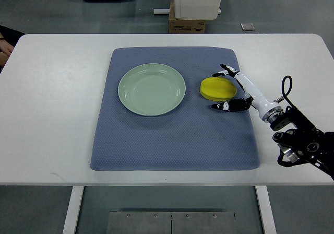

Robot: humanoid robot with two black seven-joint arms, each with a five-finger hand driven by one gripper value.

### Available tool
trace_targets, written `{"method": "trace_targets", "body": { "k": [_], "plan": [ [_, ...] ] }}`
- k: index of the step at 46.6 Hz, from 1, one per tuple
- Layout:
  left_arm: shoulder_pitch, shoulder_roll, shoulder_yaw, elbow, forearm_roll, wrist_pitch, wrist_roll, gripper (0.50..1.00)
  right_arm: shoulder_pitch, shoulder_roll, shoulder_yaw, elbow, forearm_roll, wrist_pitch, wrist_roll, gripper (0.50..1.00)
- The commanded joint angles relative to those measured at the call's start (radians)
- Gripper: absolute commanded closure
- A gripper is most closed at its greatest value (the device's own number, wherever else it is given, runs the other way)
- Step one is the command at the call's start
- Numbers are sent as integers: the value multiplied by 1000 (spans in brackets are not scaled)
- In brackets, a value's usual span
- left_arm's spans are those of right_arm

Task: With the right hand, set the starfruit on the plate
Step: 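Close the right hand fingers around the yellow starfruit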

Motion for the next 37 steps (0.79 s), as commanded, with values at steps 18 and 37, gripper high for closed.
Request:
{"method": "trace_targets", "body": {
  "k": [18,37],
  "plan": [
    [0,0,0,0,0,0,0,500,-1,12,0,-2,2,1,0,580],
    [0,0,0,0,0,0,0,500,13,31,-42,0,2,1,0,927]
  ]
}}
